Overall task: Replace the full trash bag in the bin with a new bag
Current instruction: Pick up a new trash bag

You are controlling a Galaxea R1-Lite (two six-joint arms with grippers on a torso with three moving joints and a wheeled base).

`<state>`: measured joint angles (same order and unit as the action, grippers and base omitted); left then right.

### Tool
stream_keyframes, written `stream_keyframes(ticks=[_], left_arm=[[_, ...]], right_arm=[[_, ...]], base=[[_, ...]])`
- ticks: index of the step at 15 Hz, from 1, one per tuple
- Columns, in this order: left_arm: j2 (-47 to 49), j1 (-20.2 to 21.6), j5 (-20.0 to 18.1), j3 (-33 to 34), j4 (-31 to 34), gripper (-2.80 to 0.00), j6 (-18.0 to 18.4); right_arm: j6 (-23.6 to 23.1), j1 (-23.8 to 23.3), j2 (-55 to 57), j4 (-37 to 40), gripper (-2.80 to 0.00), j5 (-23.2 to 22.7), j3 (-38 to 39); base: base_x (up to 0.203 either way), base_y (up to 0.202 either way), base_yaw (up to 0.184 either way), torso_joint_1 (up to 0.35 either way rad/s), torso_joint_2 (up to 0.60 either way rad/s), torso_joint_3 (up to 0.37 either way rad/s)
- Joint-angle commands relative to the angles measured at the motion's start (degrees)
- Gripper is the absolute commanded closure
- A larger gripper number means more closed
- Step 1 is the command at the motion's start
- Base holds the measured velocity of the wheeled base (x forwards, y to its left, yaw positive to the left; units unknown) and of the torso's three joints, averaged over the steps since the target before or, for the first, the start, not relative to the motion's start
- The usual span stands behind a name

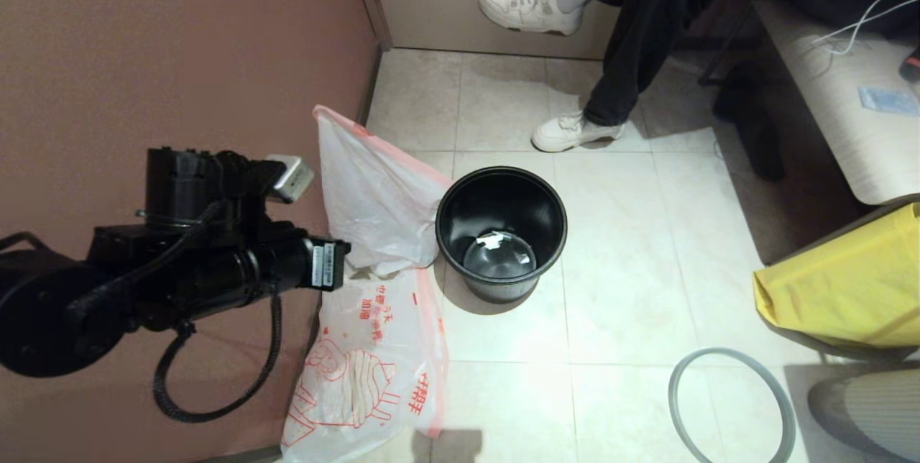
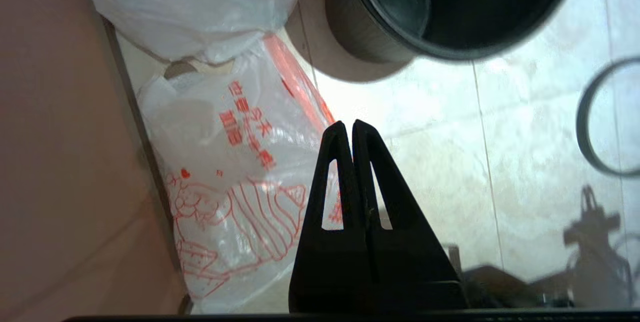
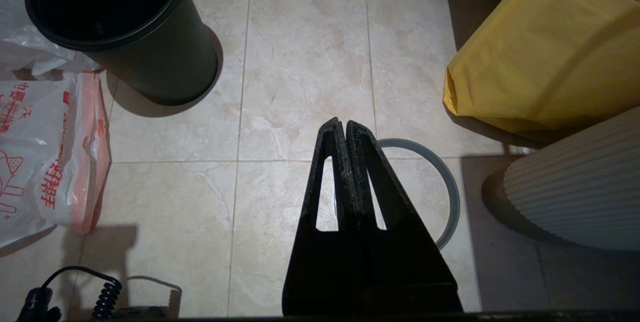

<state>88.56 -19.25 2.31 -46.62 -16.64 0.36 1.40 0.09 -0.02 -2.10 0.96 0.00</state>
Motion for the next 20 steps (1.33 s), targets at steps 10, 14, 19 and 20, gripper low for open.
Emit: stream_keyframes(ticks=[10, 14, 19, 20], left_arm=[[-16.17, 11.37, -8.74, 23.20, -3.51, 0.00, 22.42], [-9.93, 12.92, -9.53, 34.78, -24.13, 0.00, 28.75], [-3.52, 12.51, -7.85, 28.21, -21.25, 0.00, 30.52], [-1.82, 11.61, -6.06, 24.81, -19.04, 0.00, 30.77]], right_arm=[[0.08, 0.00, 0.02, -0.01, 0.00, 0.00, 0.00], [0.00, 0.00, 0.02, -0.04, 0.00, 0.00, 0.00], [0.00, 0.00, 0.02, -0.05, 0.00, 0.00, 0.00], [0.00, 0.00, 0.02, -0.01, 0.00, 0.00, 0.00]], base=[[0.000, 0.000, 0.000, 0.000, 0.00, 0.000], [0.000, 0.000, 0.000, 0.000, 0.00, 0.000], [0.000, 0.000, 0.000, 0.000, 0.00, 0.000], [0.000, 0.000, 0.000, 0.000, 0.00, 0.000]])
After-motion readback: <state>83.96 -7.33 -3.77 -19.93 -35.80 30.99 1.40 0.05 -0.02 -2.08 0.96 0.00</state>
